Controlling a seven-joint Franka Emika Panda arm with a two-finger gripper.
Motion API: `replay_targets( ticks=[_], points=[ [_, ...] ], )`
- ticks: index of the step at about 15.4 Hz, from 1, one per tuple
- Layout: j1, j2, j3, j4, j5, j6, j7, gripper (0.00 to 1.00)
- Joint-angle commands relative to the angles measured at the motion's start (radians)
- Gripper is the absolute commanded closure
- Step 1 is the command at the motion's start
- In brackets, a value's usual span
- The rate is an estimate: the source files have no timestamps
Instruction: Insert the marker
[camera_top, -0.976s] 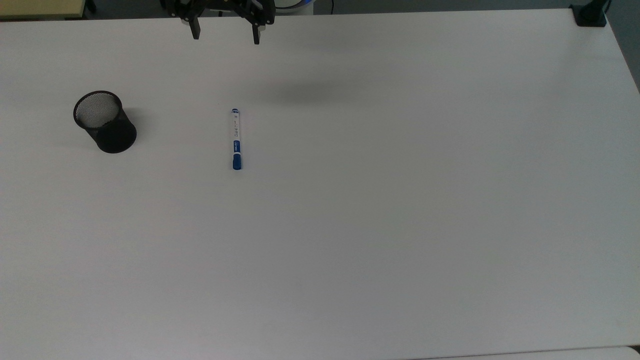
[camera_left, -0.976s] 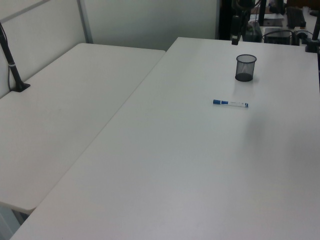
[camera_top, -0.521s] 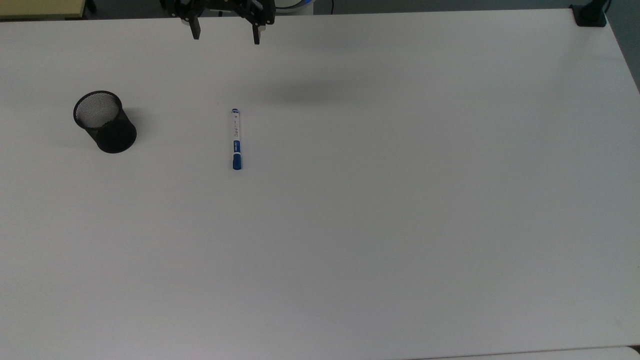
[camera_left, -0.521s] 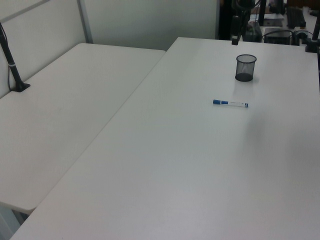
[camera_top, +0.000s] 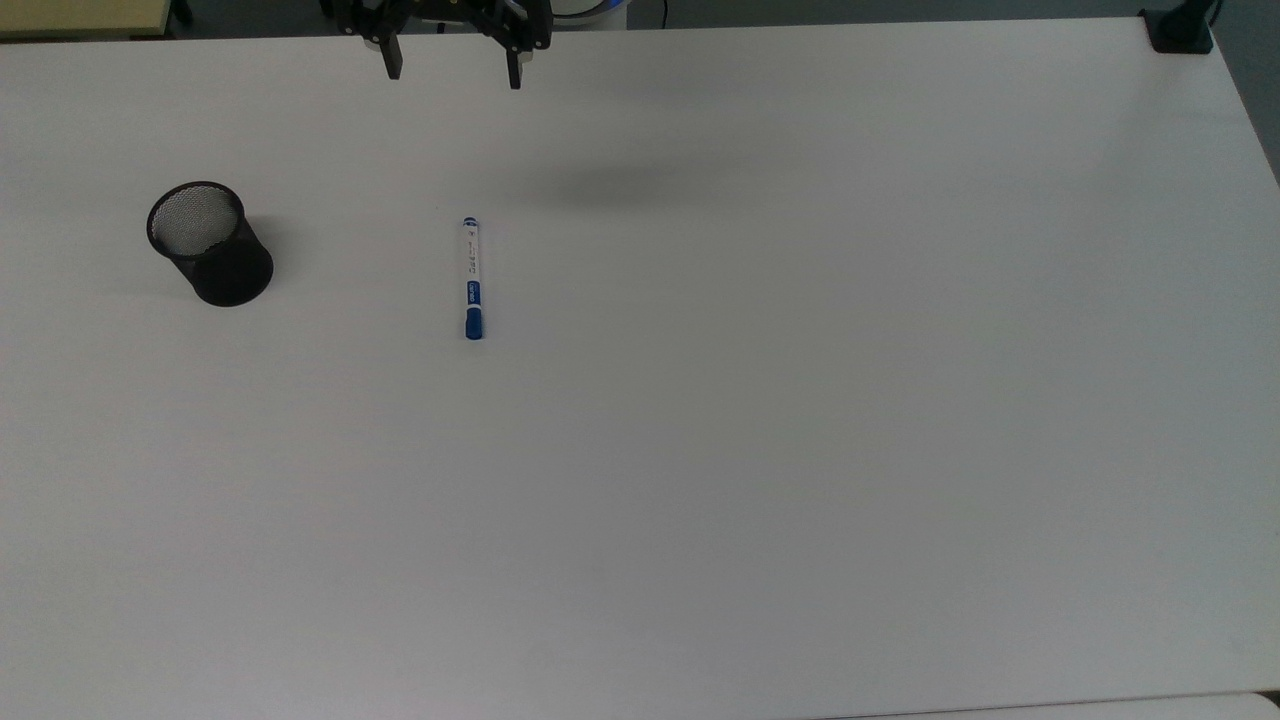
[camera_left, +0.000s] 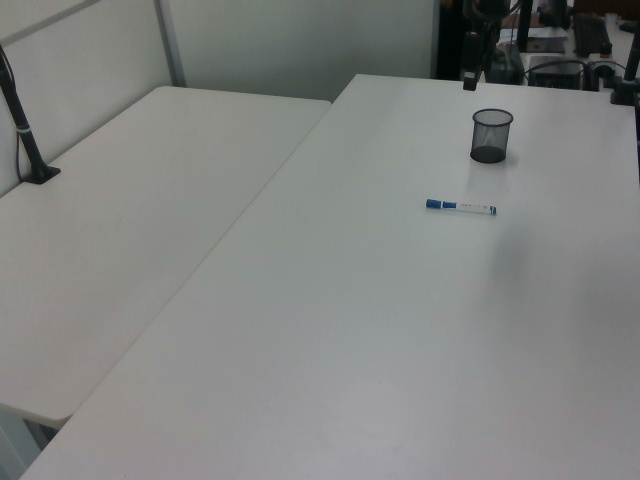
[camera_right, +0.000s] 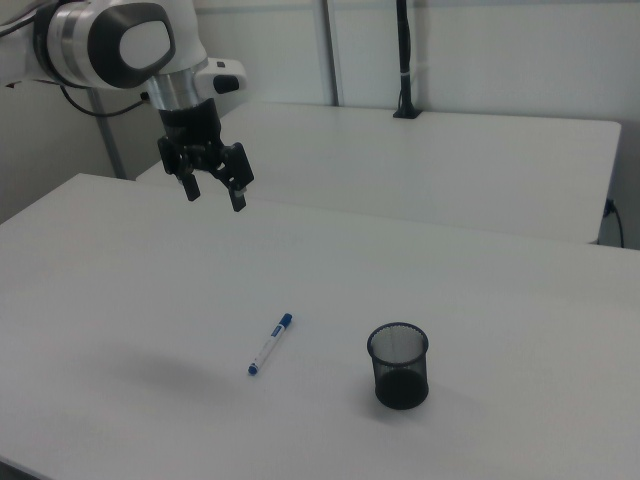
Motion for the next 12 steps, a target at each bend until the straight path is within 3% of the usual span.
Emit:
replay_targets(
  ticks=[1,12],
  points=[
    [0.007,-0.004,-0.001,-0.006,-0.01,0.012,-0.018,0.0],
    [0.005,-0.008,-0.001,-0.006,-0.011,0.007,-0.037,0.0]
  ],
)
